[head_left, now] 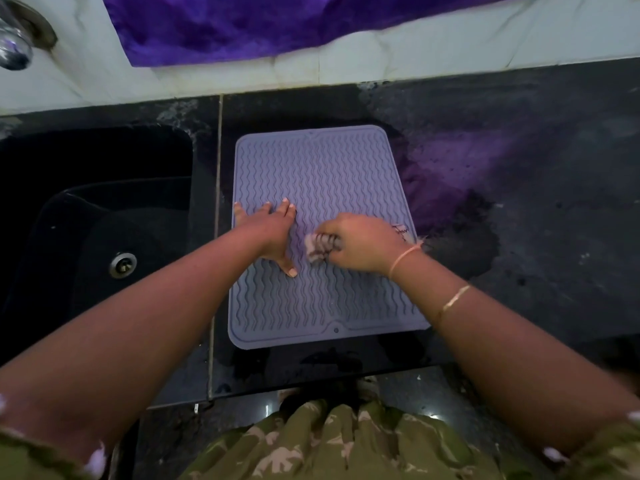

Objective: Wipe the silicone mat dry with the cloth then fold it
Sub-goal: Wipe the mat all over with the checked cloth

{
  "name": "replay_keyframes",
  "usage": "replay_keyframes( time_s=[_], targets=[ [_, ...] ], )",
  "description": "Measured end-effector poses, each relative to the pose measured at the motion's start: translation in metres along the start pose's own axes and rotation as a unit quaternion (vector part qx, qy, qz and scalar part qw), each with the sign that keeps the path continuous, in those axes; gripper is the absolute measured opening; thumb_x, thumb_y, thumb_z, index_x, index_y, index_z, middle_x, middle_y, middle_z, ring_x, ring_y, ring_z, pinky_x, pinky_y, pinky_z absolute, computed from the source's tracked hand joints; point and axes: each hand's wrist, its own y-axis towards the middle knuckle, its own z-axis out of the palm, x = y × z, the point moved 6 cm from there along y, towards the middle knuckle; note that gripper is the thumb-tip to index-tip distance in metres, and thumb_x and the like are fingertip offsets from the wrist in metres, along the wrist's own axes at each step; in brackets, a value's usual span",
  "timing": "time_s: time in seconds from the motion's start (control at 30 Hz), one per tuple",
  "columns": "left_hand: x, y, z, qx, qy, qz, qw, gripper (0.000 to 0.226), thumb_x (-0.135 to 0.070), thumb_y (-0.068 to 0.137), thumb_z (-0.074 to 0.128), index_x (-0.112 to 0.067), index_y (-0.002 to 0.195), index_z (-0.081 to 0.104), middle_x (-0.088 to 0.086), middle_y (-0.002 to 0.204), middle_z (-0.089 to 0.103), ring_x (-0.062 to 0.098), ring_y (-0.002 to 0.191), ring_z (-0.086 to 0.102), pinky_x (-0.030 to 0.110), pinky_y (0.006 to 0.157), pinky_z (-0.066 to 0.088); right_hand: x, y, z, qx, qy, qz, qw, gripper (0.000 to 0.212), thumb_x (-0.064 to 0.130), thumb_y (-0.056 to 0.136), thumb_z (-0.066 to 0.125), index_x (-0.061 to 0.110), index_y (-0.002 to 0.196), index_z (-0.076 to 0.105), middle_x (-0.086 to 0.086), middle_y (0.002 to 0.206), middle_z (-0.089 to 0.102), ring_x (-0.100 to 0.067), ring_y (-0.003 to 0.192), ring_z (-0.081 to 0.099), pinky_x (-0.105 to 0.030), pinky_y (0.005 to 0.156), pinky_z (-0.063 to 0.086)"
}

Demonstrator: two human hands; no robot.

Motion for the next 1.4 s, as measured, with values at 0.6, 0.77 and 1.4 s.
replay_keyframes(
  time_s=[0.6, 0.77, 1.4],
  targets=[
    [0.001, -0.003, 0.001, -0.013, -0.018, 0.019, 1.000, 0.131, -0.064, 0.060, 0.074, -0.020, 0.150, -0.009, -0.004, 0.159, -0.012, 0.023, 0.146, -0.007, 0.069, 0.106, -0.002, -0.009, -0.020, -0.087, -0.161, 0.501, -0.050, 0.849, 0.049, -0.007, 0.080, 0.057, 0.013, 0.124, 0.050, -0.015, 0.111, 0.062, -0.028, 0.097, 0.065, -0.037, 0.084, 0.057],
    [0.000, -0.003, 0.002, 0.002, -0.006, 0.007, 1.000, 0.131, -0.063, 0.060, 0.074, -0.019, 0.150, -0.010, -0.003, 0.159, -0.013, 0.023, 0.146, -0.008, 0.068, 0.107, -0.004, -0.031, 0.004, -0.113, -0.211, 0.718, -0.074, 0.659, 0.050, -0.014, 0.066, 0.040, 0.014, 0.106, 0.054, -0.013, 0.104, 0.057, -0.027, 0.097, 0.054, -0.037, 0.079, 0.050],
    [0.010, 0.056, -0.080, -0.035, 0.063, -0.012, 0.997, 0.129, -0.037, 0.065, 0.083, -0.013, 0.150, -0.010, 0.008, 0.158, -0.012, 0.031, 0.145, 0.000, 0.055, 0.115, 0.009, -0.040, 0.040, -0.008, -0.161, 0.021, 0.051, 0.985, 0.045, 0.038, 0.090, 0.049, 0.028, 0.133, 0.042, -0.006, 0.118, 0.054, -0.025, 0.102, 0.056, -0.038, 0.081, 0.050]
  ],
)
